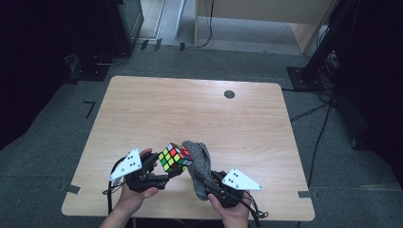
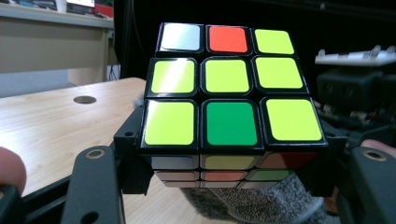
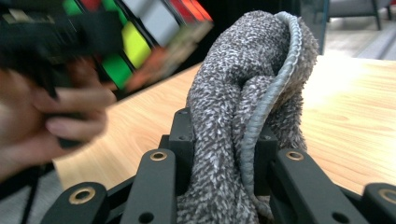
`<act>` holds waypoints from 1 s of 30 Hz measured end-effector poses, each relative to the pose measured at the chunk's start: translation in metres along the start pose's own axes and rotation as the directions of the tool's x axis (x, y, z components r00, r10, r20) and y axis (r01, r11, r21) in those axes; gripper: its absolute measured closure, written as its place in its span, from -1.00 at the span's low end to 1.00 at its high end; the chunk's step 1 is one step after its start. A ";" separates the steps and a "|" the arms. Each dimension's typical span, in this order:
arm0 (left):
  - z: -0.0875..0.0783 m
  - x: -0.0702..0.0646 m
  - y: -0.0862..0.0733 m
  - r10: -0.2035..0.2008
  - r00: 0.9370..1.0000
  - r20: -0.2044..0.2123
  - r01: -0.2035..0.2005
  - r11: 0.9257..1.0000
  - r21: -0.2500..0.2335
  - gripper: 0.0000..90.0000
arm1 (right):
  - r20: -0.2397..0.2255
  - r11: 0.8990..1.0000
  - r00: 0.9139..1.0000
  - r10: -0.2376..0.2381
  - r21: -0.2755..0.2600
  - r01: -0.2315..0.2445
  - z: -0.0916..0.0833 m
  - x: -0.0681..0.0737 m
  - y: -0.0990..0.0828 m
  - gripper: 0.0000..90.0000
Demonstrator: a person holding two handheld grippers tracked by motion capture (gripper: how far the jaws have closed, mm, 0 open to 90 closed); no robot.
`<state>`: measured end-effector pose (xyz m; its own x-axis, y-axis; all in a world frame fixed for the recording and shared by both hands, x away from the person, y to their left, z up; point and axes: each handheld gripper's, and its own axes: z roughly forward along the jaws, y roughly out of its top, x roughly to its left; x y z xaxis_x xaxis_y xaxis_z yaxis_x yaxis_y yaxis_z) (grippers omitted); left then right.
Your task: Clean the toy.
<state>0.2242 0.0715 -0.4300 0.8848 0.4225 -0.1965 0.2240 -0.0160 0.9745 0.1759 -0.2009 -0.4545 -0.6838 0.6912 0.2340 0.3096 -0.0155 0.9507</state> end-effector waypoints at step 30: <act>0.025 0.000 -0.006 -0.183 0.982 -0.048 0.188 0.970 0.156 -0.25 | 0.185 0.913 0.898 -0.398 -0.012 0.407 0.024 0.022 -0.017 -0.45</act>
<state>0.2327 0.0489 -0.4388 0.8084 0.4610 -0.3660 0.4476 -0.0777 0.8908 0.1717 -0.1677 -0.4706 -0.6152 0.7610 -0.2059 -0.0037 0.2584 0.9660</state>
